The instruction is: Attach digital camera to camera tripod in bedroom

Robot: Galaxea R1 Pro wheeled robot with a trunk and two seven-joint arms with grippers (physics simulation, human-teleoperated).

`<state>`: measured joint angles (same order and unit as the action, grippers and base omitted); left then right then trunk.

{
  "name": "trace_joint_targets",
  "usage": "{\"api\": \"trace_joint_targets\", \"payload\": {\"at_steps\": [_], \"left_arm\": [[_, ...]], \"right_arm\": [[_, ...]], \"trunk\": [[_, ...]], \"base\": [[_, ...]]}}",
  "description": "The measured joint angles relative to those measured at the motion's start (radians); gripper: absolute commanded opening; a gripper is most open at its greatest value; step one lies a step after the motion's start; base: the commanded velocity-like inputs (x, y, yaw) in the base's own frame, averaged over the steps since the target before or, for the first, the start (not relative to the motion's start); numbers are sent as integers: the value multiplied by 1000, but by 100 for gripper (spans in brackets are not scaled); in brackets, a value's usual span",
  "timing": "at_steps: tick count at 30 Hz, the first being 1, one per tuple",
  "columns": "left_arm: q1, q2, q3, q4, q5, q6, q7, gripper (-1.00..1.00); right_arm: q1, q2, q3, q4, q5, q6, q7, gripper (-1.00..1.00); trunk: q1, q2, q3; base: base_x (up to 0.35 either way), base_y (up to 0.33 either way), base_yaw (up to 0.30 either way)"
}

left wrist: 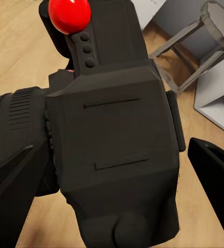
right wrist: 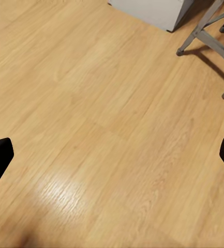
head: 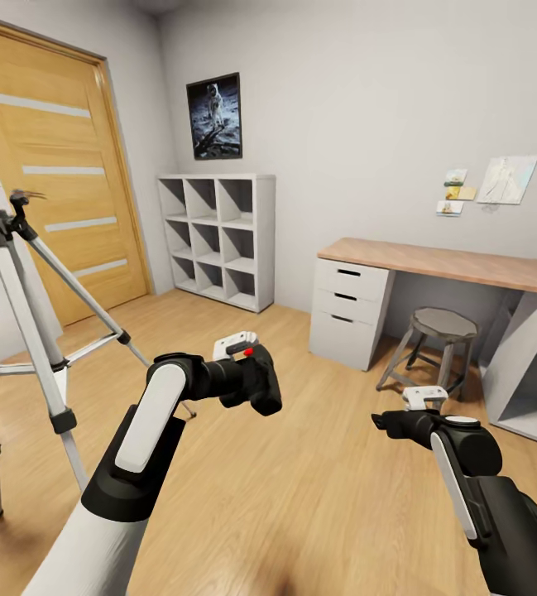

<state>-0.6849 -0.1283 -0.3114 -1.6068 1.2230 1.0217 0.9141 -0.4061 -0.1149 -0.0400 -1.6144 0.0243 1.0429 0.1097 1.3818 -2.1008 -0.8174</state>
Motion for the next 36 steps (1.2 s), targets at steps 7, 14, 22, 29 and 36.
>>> {"api": "trace_joint_targets", "payload": {"at_steps": [7, 14, 22, 29, 36], "left_arm": [[0, 1, 0, 0, 1, -1, 5, -100], [0, 1, 0, 0, 1, -1, 7, -100], [0, 2, -1, 0, 1, 0, 6, -100], [1, 4, -1, 0, 0, 1, 9, -100], [2, 5, -2, 0, 0, 1, 10, -100]], "right_arm": [[2, 0, 1, 0, 0, 0, 0, 100], [3, 2, 2, 0, 0, 0, -1, 100], [3, 5, 1, 0, 0, 0, -1, 100], [3, 9, 4, 0, 0, 0, -2, 100], [3, 9, 5, 0, 0, 0, -2, 100]], "trunk": [[-27, 49, 22], [-54, 98, 44], [-54, 98, 42], [-54, 98, 40], [-54, 98, 40]], "base": [[0, 0, 0], [0, 0, -12], [23, -19, -202], [215, -178, -125], [280, -189, -23]]}}
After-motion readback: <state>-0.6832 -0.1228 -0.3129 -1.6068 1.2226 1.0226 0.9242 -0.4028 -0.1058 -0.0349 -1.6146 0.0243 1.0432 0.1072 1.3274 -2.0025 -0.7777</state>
